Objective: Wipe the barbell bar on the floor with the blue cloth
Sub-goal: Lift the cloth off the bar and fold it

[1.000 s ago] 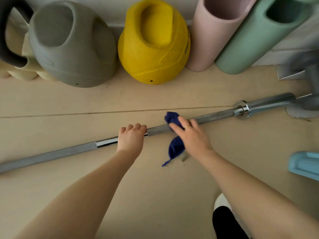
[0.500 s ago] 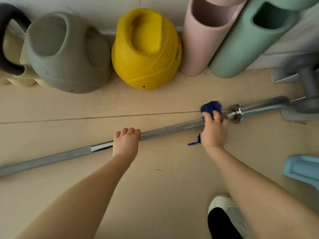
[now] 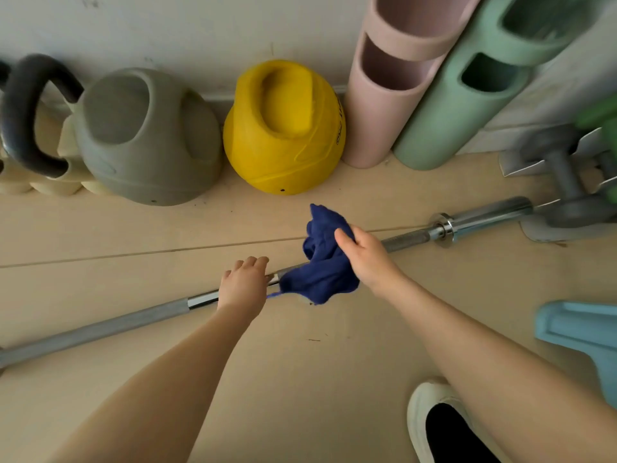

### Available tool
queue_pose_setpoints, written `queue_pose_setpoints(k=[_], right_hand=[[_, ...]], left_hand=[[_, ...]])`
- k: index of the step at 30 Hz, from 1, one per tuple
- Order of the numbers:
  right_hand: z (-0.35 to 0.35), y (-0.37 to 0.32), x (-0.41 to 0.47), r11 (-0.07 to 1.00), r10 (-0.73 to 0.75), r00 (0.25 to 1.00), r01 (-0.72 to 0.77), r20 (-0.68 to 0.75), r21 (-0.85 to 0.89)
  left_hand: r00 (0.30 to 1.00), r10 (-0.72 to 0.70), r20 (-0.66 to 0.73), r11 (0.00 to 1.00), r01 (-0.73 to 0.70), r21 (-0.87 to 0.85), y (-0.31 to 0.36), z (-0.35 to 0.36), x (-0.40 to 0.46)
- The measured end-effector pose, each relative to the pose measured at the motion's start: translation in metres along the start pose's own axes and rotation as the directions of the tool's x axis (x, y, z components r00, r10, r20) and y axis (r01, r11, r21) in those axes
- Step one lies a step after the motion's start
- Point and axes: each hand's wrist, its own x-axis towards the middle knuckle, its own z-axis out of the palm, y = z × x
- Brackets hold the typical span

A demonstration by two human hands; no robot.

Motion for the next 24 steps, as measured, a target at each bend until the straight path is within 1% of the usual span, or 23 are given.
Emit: queue_pose_setpoints(k=[1,2,4,6,7,8,10,13,15,16,18,20,21,22,23,24], right_hand=[[-0.006,-0.006,-0.004,0.991,0.042,0.999,-0.045,0.028,0.123],[-0.011,-0.012,-0.007,0.975,0.066,0.996,-0.079,0.068,0.209],[-0.023,-0.023,-0.015,0.950,0.058,0.986,-0.102,0.154,0.296],[-0.032,-0.032,-0.024,0.924,0.016,0.972,-0.104,0.234,0.368],[-0.037,-0.038,-0.029,0.913,-0.002,0.964,-0.107,0.265,0.394],[-0.041,-0.045,-0.033,0.908,-0.017,0.957,-0.106,0.289,0.405],[-0.049,-0.061,-0.044,0.923,-0.047,0.944,-0.083,0.325,0.376],[-0.062,-0.088,-0.060,0.954,-0.112,0.917,-0.008,0.383,0.299],[-0.070,-0.108,-0.074,0.985,-0.129,0.901,0.069,0.415,0.157],[-0.072,-0.117,-0.080,0.992,-0.121,0.902,0.099,0.414,0.076],[-0.076,-0.130,-0.090,0.988,-0.112,0.937,0.142,0.330,-0.068],[-0.080,-0.142,-0.098,0.968,-0.166,0.972,0.193,0.170,-0.161],[-0.082,-0.149,-0.103,0.944,-0.217,0.973,0.230,0.081,-0.236],[-0.085,-0.153,-0.107,0.907,-0.267,0.964,0.253,0.005,-0.336],[-0.087,-0.159,-0.113,0.868,-0.294,0.955,0.244,-0.050,-0.431],[-0.091,-0.164,-0.118,0.836,-0.286,0.954,0.205,-0.086,-0.509]], left_hand=[[1.000,-0.027,-0.003,0.987,0.026,-0.161,0.004,-0.010,0.002],[0.999,-0.048,-0.017,0.941,0.039,-0.336,0.010,-0.022,0.003],[0.998,-0.040,-0.055,0.774,-0.004,-0.633,0.027,-0.051,0.004],[0.993,0.068,-0.094,0.585,-0.116,-0.803,0.043,-0.086,-0.003],[0.982,0.153,-0.109,0.518,-0.174,-0.838,0.049,-0.103,-0.009],[0.964,0.243,-0.111,0.488,-0.220,-0.845,0.054,-0.118,-0.014],[0.923,0.379,-0.068,0.483,-0.260,-0.836,0.059,-0.141,-0.022],[0.885,0.462,0.052,0.523,-0.225,-0.822,0.062,-0.169,-0.027],[0.856,0.504,0.118,0.587,-0.239,-0.774,0.065,-0.189,-0.029],[0.841,0.523,0.140,0.632,-0.273,-0.726,0.067,-0.199,-0.031],[0.810,0.564,0.159,0.722,-0.390,-0.572,0.071,-0.218,-0.035],[0.779,0.613,0.131,0.747,-0.517,-0.419,0.075,-0.235,-0.041],[0.766,0.634,0.107,0.736,-0.554,-0.389,0.077,-0.242,-0.044],[0.764,0.639,0.087,0.726,-0.561,-0.398,0.078,-0.249,-0.049],[0.777,0.626,0.064,0.719,-0.544,-0.433,0.079,-0.254,-0.055],[0.793,0.608,0.039,0.713,-0.523,-0.467,0.080,-0.259,-0.061]])
